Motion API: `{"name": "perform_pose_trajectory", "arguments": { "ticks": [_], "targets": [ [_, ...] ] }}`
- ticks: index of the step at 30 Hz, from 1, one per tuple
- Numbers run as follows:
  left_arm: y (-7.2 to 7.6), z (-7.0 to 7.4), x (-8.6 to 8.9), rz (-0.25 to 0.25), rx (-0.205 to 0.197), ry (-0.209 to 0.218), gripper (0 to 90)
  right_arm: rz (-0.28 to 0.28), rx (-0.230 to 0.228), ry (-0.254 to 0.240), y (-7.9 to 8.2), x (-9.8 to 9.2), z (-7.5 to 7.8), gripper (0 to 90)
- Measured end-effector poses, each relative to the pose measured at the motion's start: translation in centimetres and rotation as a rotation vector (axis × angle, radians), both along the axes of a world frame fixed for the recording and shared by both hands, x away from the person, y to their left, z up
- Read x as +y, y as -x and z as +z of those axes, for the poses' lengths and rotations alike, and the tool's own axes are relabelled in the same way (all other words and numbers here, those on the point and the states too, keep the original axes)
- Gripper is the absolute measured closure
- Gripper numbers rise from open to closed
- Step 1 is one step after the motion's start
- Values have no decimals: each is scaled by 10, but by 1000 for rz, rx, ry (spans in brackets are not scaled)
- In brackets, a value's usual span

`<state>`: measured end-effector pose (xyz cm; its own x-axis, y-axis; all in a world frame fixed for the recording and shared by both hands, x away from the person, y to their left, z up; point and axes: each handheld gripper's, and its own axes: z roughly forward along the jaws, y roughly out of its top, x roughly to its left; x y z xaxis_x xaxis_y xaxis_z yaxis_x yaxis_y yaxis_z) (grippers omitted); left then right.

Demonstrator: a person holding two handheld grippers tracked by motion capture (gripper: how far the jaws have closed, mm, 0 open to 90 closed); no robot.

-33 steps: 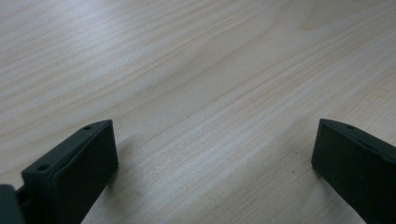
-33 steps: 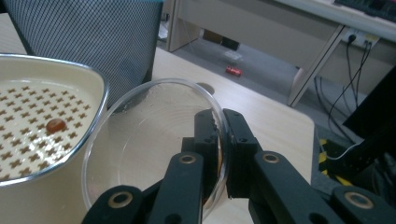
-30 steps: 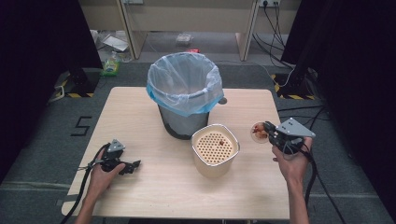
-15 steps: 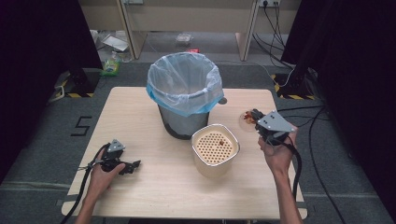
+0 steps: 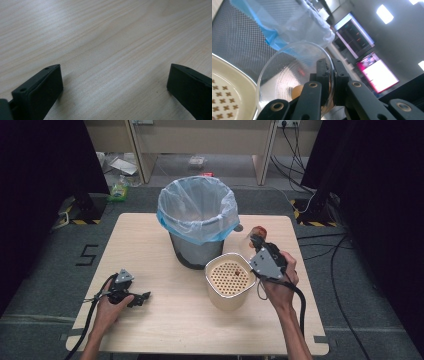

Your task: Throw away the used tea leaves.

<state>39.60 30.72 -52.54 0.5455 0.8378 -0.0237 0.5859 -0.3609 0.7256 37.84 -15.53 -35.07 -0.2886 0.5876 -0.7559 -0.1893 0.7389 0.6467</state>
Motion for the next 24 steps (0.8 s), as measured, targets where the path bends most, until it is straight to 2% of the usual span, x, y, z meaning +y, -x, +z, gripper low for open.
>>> {"name": "perform_pose_trajectory", "arguments": {
  "ticks": [5,7,10,14,16,19,22,23,24],
  "targets": [
    [0,0,0,0,-1,0,0,12,-89,66,6,10,-15,866],
    [0,0,0,0,0,0,0,16,-104,102,7,14,-18,865],
    [0,0,0,0,0,0,0,24,-123,117,8,17,-21,865],
    [0,0,0,0,0,0,0,18,-211,211,15,20,-24,868],
    [0,0,0,0,0,0,0,25,-211,206,18,21,-24,869],
    [0,0,0,0,-1,0,0,16,-240,259,18,23,-31,872],
    [0,0,0,0,0,0,0,20,-244,273,18,25,-34,871],
    [0,0,0,0,-1,0,0,16,-275,305,16,26,-38,874],
    [0,0,0,0,-1,0,0,15,-279,320,14,26,-39,874]
  ]
}}
